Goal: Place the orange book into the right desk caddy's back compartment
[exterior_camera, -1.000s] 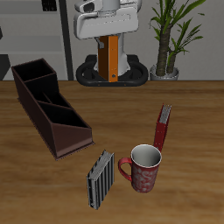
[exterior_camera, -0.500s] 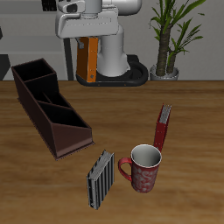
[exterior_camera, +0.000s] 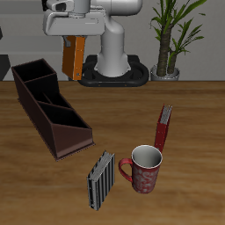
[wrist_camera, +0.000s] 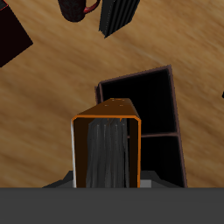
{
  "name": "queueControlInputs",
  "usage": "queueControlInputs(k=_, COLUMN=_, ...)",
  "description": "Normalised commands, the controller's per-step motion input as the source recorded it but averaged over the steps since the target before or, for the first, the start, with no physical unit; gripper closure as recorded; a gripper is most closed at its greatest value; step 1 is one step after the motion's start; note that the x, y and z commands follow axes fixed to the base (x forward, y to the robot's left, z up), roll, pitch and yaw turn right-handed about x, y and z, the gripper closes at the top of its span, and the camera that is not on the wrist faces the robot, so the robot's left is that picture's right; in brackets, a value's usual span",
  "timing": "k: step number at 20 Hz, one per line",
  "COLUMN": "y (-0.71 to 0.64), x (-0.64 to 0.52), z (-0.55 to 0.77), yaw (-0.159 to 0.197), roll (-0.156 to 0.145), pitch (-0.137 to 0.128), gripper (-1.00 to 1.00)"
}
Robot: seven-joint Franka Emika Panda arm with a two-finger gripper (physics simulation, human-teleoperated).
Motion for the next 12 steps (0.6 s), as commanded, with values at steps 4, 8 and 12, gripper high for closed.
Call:
queueControlInputs(k=4, y=-0.32, x=-0.17, z=-0.14, yaw=0.053, roll=-0.043, pitch=0.004, gripper=1.0)
queueControlInputs(k=8, y=-0.32, x=-0.19, z=-0.07, yaw=0.026, roll=-0.055, pitch=0.002, gripper=1.0)
queueControlInputs(k=12, y=-0.35, x=-0.14, z=-0.06, yaw=0.032, roll=-0.057, pitch=-0.003, gripper=1.0)
